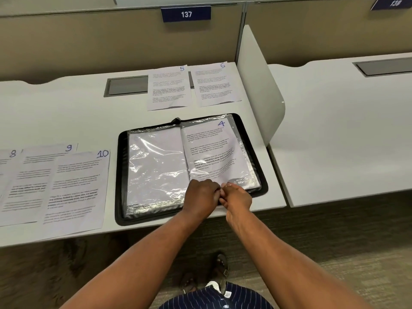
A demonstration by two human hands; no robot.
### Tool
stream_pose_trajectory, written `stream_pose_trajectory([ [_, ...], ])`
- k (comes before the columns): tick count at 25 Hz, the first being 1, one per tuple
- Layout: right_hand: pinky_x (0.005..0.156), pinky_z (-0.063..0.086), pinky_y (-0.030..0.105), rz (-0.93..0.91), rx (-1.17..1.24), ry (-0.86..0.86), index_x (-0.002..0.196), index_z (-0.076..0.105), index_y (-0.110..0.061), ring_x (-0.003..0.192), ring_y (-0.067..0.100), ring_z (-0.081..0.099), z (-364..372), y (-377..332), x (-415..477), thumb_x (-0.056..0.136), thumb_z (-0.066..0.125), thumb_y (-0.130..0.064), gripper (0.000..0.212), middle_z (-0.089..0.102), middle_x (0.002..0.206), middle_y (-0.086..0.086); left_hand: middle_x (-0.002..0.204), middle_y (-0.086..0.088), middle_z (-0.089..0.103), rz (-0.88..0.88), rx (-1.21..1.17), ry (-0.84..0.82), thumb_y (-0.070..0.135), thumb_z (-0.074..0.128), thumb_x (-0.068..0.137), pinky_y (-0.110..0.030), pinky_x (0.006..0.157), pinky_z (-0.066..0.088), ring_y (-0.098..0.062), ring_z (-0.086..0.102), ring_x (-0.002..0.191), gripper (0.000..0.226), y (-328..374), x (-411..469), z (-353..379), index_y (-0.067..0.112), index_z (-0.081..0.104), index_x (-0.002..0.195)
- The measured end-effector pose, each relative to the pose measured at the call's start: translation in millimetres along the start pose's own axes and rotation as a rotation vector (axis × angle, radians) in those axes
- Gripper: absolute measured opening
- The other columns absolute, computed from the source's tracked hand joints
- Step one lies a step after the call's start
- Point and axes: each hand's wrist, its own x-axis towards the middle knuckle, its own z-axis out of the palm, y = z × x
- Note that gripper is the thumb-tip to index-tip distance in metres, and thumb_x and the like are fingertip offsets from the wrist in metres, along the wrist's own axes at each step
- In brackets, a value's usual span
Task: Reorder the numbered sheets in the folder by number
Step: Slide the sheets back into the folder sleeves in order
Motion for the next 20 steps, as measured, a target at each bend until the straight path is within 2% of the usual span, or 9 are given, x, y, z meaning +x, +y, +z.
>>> stream_pose_trajectory([
  [3, 0.048, 0.049, 0.021, -0.001, -0.069, 0.015, 0.097, 0.077, -0.007, 0.057, 0.01, 0.059, 6.9, -8.7, 6.7, 0.09, 0.07, 0.0, 0.012, 0.072, 0.074, 0.004, 0.075, 0.001, 0.072, -0.015, -0.019, 0.029, 0.023, 0.069, 0.084, -0.033, 0.065, 0.046, -0.021, 0.061, 0.065, 0.009, 0.1, -4.1, -0.1, 0.023, 0.077, 0.081],
  [6, 0.048, 0.045, 0.023, -0.015, -0.092, 0.008, 0.095, 0.078, -0.009, 0.06, 0.012, 0.056, 13.3, -14.8, 8.3, 0.088, 0.075, -0.006, 0.009, 0.07, 0.076, 0.006, 0.076, 0.001, 0.073, -0.029, -0.026, 0.035, 0.021, 0.068, 0.085, -0.033, 0.065, 0.046, -0.024, 0.062, 0.066, 0.009, -1.3, -5.3, -0.9, 0.02, 0.077, 0.083],
  [11, 0.06, 0.053, 0.027, -0.046, -0.068, 0.0, 0.098, 0.077, -0.011, 0.073, 0.017, 0.068, -2.1, -11.6, 2.3, 0.092, 0.063, -0.005, 0.017, 0.077, 0.086, 0.006, 0.088, 0.004, 0.075, -0.089, -0.081, 0.051, 0.026, 0.068, 0.087, -0.036, 0.07, 0.05, -0.024, 0.065, 0.073, 0.013, -7.1, -8.4, -0.3, 0.023, 0.078, 0.094],
  [14, 0.069, 0.053, 0.036, -0.152, -0.021, 0.216, 0.104, 0.07, -0.01, 0.075, 0.02, 0.066, -17.5, -4.8, -0.8, 0.096, 0.056, -0.019, 0.018, 0.075, 0.088, 0.007, 0.092, 0.006, 0.076, -0.128, -0.099, 0.062, 0.028, 0.07, 0.088, -0.036, 0.074, 0.052, -0.023, 0.065, 0.078, 0.014, -6.7, -9.8, -1.0, 0.025, 0.078, 0.099],
  [15, 0.073, 0.052, 0.038, -0.199, -0.014, 0.272, 0.106, 0.067, -0.011, 0.078, 0.02, 0.064, -19.8, -5.4, -1.2, 0.098, 0.056, -0.028, 0.021, 0.072, 0.09, 0.006, 0.093, 0.006, 0.076, -0.133, -0.105, 0.06, 0.028, 0.07, 0.088, -0.035, 0.074, 0.053, -0.024, 0.065, 0.079, 0.014, -6.7, -10.0, -0.9, 0.025, 0.078, 0.099],
  [17, 0.081, 0.051, 0.037, -0.262, -0.034, 0.265, 0.108, 0.062, -0.016, 0.088, 0.019, 0.061, -21.1, -10.5, -2.9, 0.097, 0.062, -0.044, 0.03, 0.066, 0.097, 0.002, 0.095, 0.007, 0.076, -0.142, -0.114, 0.055, 0.029, 0.07, 0.089, -0.035, 0.074, 0.054, -0.023, 0.066, 0.082, 0.014, -5.6, -12.6, -1.5, 0.026, 0.078, 0.1],
  [18, 0.083, 0.05, 0.036, -0.279, -0.08, 0.234, 0.109, 0.062, -0.018, 0.093, 0.018, 0.061, -20.5, -13.5, -4.4, 0.096, 0.066, -0.045, 0.03, 0.065, 0.099, -0.001, 0.097, 0.008, 0.076, -0.148, -0.113, 0.048, 0.031, 0.069, 0.09, -0.034, 0.076, 0.054, -0.023, 0.066, 0.084, 0.015, -4.6, -14.5, -2.7, 0.026, 0.077, 0.102],
  [20, 0.085, 0.049, 0.032, -0.343, -0.192, 0.194, 0.102, 0.069, -0.019, 0.1, 0.019, 0.064, -18.7, -17.3, -7.4, 0.095, 0.071, -0.034, 0.017, 0.067, 0.101, -0.004, 0.101, 0.009, 0.075, -0.155, -0.106, 0.034, 0.034, 0.067, 0.091, -0.033, 0.08, 0.054, -0.021, 0.066, 0.09, 0.017, -3.1, -17.0, -5.6, 0.028, 0.076, 0.105],
])
